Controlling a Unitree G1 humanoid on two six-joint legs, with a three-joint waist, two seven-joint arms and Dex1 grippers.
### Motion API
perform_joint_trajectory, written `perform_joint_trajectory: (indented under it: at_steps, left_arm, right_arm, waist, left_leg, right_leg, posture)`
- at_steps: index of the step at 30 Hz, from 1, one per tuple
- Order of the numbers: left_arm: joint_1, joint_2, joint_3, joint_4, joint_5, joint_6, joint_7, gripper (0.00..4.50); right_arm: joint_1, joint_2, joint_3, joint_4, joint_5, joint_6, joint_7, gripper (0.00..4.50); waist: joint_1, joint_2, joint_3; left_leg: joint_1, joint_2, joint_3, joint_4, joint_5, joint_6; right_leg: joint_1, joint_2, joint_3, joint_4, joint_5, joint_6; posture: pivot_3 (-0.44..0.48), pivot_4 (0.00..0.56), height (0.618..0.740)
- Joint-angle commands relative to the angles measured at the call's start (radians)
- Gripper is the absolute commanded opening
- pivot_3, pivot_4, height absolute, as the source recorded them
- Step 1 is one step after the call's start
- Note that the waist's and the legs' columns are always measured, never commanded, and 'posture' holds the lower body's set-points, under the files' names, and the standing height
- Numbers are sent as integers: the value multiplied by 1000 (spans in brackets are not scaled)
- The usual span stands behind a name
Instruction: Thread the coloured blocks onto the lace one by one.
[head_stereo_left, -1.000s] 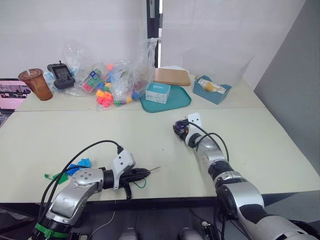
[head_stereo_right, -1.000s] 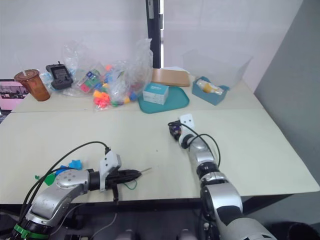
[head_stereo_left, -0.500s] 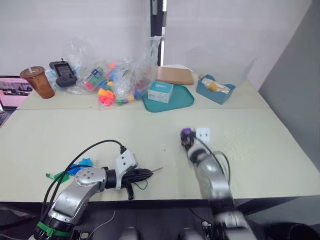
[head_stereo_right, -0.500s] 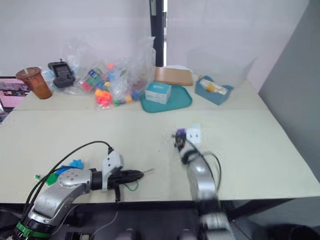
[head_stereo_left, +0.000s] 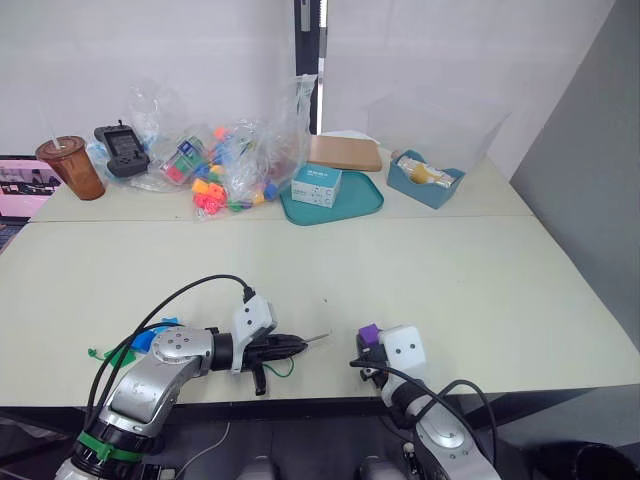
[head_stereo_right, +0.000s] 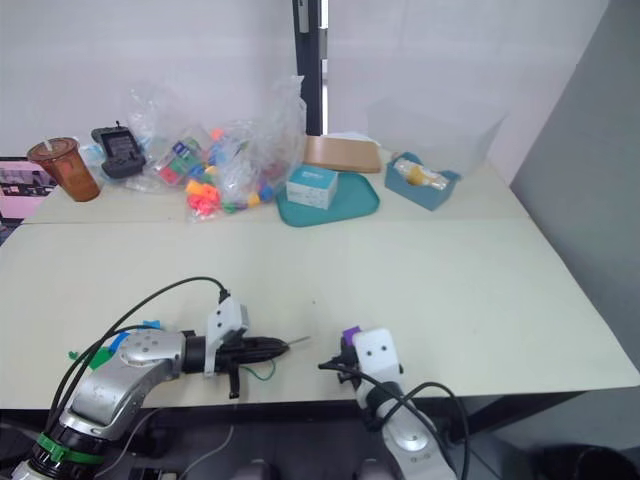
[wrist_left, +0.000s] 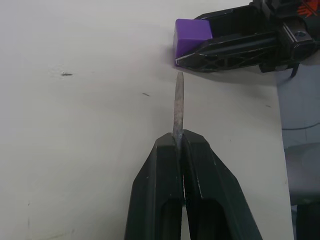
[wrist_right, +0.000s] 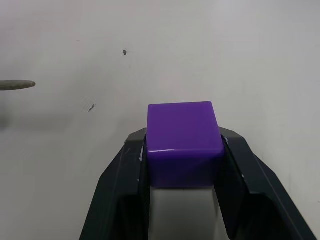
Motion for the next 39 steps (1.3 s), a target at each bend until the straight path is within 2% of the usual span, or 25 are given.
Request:
perform_joint_trajectory:
  at_steps: [1,3,7,8,11,13,15,17,20,23,28,35,39]
  left_arm:
    - [1,7,5,-23,-8,-14,-11,0]
    - [12,9,6,-28,-8,-17,-13,0]
    - [19,3,5,-30,-7,-18,-10,0]
    - [19,0,4,-26,-7,-20,-9,0]
    - [19,-7,0,-17,-2,-26,-6,0]
    - [17,-11,-3,-14,-1,-26,-5,0]
    - [16,-16,-13,-20,-1,-24,-7,0]
    - [12,-23,-24,-29,1,-20,-3,0]
    - [1,-38,-33,-44,0,-8,11,0]
    - [4,-51,-46,-61,0,0,24,0]
    - [18,-62,-55,-83,-7,10,44,0]
    - [16,-62,-55,-98,-11,26,56,0]
    - [12,-65,-53,-103,-12,33,66,0]
  right_arm:
    - [23,9,2,28,25,33,4,2244]
    - [24,4,-34,-6,56,15,23,2880]
    - [-24,-107,-117,-103,142,56,152,4305]
    - [-59,-161,-150,-113,177,64,212,4472]
    - [-146,-291,-211,-117,294,85,378,4472]
    - [-218,-392,-231,-110,425,132,543,4472]
    - [-343,-540,-218,-23,481,130,752,4472]
    - [-438,-634,-195,70,497,102,886,4472]
    - [-571,-707,-138,225,477,21,1056,4472]
    - [-721,-724,-40,457,362,-156,1198,4472]
    - [-843,-687,39,753,231,-401,1291,4472]
    - [-891,-640,55,906,178,-539,1352,4472]
    - [-875,-617,48,909,176,-553,1355,3365]
  waist:
    - [-3,-1,0]
    - [-5,-1,0]
    - [-3,-1,0]
    - [0,-1,0]
    - [7,-1,0]
    - [8,-1,0]
    - [8,-1,1]
    - [13,-1,1]
    - [19,-1,1]
    - [18,-1,1]
    - [20,-1,1]
    - [20,-1,1]
    - [20,-1,1]
  left_leg:
    - [0,0,0,0,0,0]
    - [0,0,0,0,0,0]
    - [-2,0,0,0,0,0]
    - [-2,-1,0,0,0,0]
    - [-2,-2,0,3,0,0]
    - [-2,-1,0,3,0,0]
    - [-2,-1,-1,2,0,0]
    - [-2,-2,0,3,0,0]
    - [-2,-2,-1,4,0,1]
    - [-2,-2,0,6,-1,1]
    - [-4,-1,0,9,-1,2]
    - [-6,-1,0,13,-1,3]
    - [-6,-1,0,13,-1,3]
  right_leg:
    - [0,0,0,0,0,0]
    - [0,0,0,0,0,0]
    - [0,-1,0,-1,0,0]
    - [-1,-1,0,-1,0,0]
    - [0,-1,0,0,0,0]
    - [0,-1,0,0,0,0]
    - [0,0,0,0,0,0]
    - [1,-1,0,0,0,0]
    - [1,-1,-1,0,0,0]
    - [1,-1,0,0,0,0]
    - [1,-1,-1,0,0,0]
    - [0,-1,-1,2,0,1]
    - [0,-1,-1,2,1,1]
  posture:
    - [0,150,740]
    - [0,150,740]
    - [0,150,740]
    - [0,150,740]
    - [0,150,740]
    - [0,150,740]
    - [0,150,740]
    - [0,150,740]
    - [0,150,740]
    - [0,150,740]
    - [0,150,740]
    - [0,150,740]
    - [0,150,740]
